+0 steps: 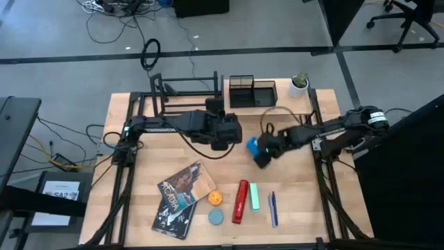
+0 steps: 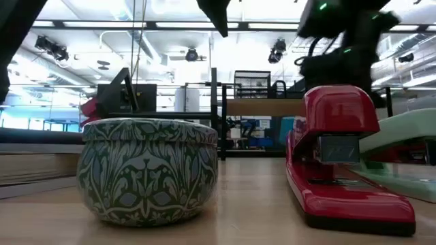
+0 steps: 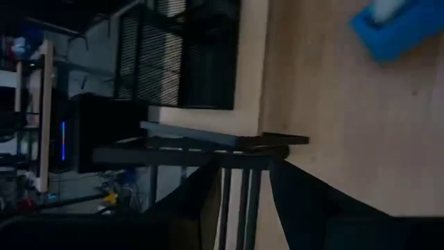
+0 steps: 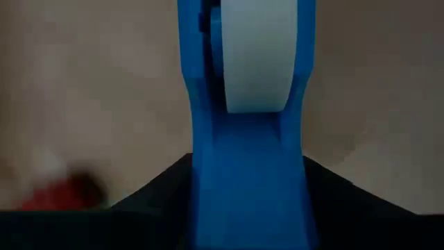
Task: Stock shelves
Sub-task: Put the blue tape dispenser under the shelf
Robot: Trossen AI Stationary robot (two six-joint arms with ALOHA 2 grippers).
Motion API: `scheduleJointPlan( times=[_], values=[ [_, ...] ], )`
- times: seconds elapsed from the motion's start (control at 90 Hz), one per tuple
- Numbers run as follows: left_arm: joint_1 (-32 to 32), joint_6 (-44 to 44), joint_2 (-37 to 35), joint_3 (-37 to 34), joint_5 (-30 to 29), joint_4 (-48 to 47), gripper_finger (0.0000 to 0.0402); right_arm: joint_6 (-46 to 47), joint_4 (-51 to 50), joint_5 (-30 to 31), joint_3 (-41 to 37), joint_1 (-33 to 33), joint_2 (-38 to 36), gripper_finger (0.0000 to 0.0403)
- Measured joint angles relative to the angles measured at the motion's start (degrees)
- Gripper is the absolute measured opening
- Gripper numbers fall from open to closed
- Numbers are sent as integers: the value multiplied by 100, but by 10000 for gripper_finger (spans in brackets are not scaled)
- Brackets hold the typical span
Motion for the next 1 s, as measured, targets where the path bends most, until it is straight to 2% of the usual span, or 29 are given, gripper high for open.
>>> scheduleJointPlan(
  times=[0.144, 0.311, 0.367, 0.533, 0.678, 0.767, 0.878, 1.0],
  values=[
    [-2, 20, 2, 0, 3, -121, 106, -153, 805, 127, -4, -637, 263, 172],
    [-7, 15, 2, 0, 2, -157, 106, -421, 1813, 109, -2, -953, 578, 175],
    [-15, 15, 4, 0, 2, -176, 106, -474, 2010, 51, -2, -988, 650, 202],
    [-28, 10, 4, 0, 4, -207, 106, -465, 2207, -45, 7, -1003, 842, 330],
    [-26, 11, 4, 0, 0, -182, 106, -461, 2338, 150, -2, -901, 880, 388],
    [-26, 6, 4, 0, -4, -206, 106, -787, 2323, 191, 0, -764, 731, 393],
    [-39, -23, 4, 0, -5, -227, 106, -1472, 2074, 316, 3, -612, 501, 378],
    [-69, -26, 4, 0, -17, -231, 106, -2760, 1951, 568, 0, -553, 471, 355]
  ],
)
